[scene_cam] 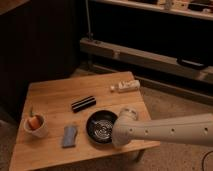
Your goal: Push the ceramic bowl across the table
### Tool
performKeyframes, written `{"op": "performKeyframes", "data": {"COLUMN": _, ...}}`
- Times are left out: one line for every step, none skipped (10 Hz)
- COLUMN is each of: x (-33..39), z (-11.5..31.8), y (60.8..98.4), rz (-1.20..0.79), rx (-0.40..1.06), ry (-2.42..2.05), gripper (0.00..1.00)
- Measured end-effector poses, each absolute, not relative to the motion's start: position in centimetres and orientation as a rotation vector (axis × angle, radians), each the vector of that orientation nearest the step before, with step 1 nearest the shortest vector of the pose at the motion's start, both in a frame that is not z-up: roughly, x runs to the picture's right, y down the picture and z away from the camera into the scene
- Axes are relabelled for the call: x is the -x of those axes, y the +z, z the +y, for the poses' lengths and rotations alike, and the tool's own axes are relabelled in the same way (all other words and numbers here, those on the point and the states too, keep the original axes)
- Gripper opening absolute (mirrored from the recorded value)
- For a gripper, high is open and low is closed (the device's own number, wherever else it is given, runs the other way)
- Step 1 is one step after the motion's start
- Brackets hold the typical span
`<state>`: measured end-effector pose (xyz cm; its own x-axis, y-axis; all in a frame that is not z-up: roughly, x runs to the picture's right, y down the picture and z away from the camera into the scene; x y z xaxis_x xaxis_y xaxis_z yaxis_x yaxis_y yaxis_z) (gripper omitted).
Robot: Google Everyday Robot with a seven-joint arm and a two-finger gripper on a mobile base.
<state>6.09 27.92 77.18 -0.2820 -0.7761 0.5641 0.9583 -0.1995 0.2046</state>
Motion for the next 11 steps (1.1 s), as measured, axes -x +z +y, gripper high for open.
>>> {"op": "performKeyframes", "data": {"x": -6.1, "z": 27.1, "y": 77.4, "rz": -0.605, "rx": 0.396, "ry": -1.767, "gripper": 0.0}}
{"op": "performKeyframes", "data": {"x": -5.9, "z": 25.7, "y": 77.8, "rz": -0.581, "rx": 0.38, "ry": -1.766, "gripper": 0.0}}
{"op": "performKeyframes", "data": {"x": -5.8, "z": 25.0, "y": 78.0, "rz": -0.571, "rx": 0.375, "ry": -1.765, "gripper": 0.0}}
{"op": "performKeyframes", "data": {"x": -5.8, "z": 24.3, "y": 78.4, "rz": -0.559, "rx": 0.377, "ry": -1.768, "gripper": 0.0}}
{"op": "performKeyframes", "data": {"x": -5.3, "z": 23.3, "y": 79.1, "rz": -0.552, "rx": 0.378, "ry": -1.773, "gripper": 0.0}}
{"op": "performKeyframes", "data": {"x": -4.5, "z": 22.4, "y": 80.1, "rz": -0.55, "rx": 0.381, "ry": -1.786, "gripper": 0.0}}
{"op": "performKeyframes", "data": {"x": -3.8, "z": 22.0, "y": 80.8, "rz": -0.551, "rx": 0.38, "ry": -1.796, "gripper": 0.0}}
{"op": "performKeyframes", "data": {"x": -3.6, "z": 21.7, "y": 81.1, "rz": -0.548, "rx": 0.382, "ry": -1.8, "gripper": 0.0}}
{"op": "performKeyframes", "data": {"x": -3.4, "z": 21.4, "y": 81.4, "rz": -0.543, "rx": 0.384, "ry": -1.806, "gripper": 0.0}}
{"op": "performKeyframes", "data": {"x": -2.8, "z": 21.0, "y": 81.6, "rz": -0.543, "rx": 0.378, "ry": -1.811, "gripper": 0.0}}
{"op": "performKeyframes", "data": {"x": -2.7, "z": 20.7, "y": 81.8, "rz": -0.54, "rx": 0.375, "ry": -1.81, "gripper": 0.0}}
